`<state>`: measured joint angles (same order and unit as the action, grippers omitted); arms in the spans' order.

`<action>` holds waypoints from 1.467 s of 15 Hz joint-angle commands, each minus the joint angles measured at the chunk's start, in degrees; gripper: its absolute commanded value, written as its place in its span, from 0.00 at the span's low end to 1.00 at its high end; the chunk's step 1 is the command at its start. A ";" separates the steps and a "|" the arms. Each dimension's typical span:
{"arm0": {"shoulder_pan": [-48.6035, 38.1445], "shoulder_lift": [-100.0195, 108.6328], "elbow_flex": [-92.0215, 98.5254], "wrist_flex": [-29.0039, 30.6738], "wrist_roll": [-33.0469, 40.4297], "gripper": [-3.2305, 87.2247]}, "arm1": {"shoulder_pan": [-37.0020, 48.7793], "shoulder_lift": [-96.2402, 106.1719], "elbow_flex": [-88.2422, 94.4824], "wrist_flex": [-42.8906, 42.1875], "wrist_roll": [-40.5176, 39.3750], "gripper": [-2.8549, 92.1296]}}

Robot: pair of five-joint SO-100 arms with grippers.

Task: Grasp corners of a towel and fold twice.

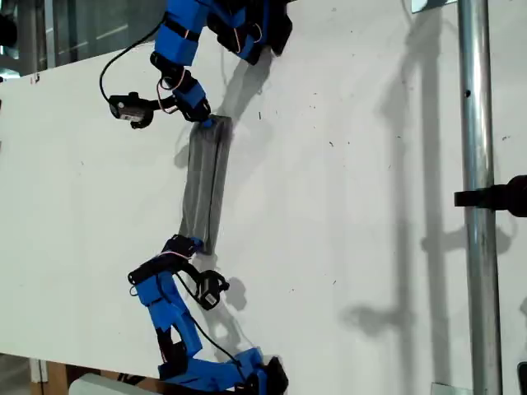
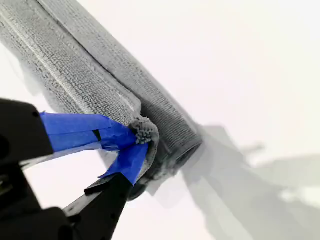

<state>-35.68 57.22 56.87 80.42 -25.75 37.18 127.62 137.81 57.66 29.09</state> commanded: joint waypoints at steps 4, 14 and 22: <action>-1.85 9.76 1.32 2.46 2.29 0.01 | 0.35 12.48 -3.34 8.44 -0.26 0.03; -3.08 -3.16 5.19 -2.55 -1.93 0.22 | 2.64 -12.74 2.29 -4.39 4.48 0.15; 1.32 24.26 2.81 10.46 -2.46 0.30 | 6.33 21.45 -1.14 16.52 11.78 0.34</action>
<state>-36.47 71.10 60.47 89.38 -29.27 42.80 137.81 139.57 71.63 39.38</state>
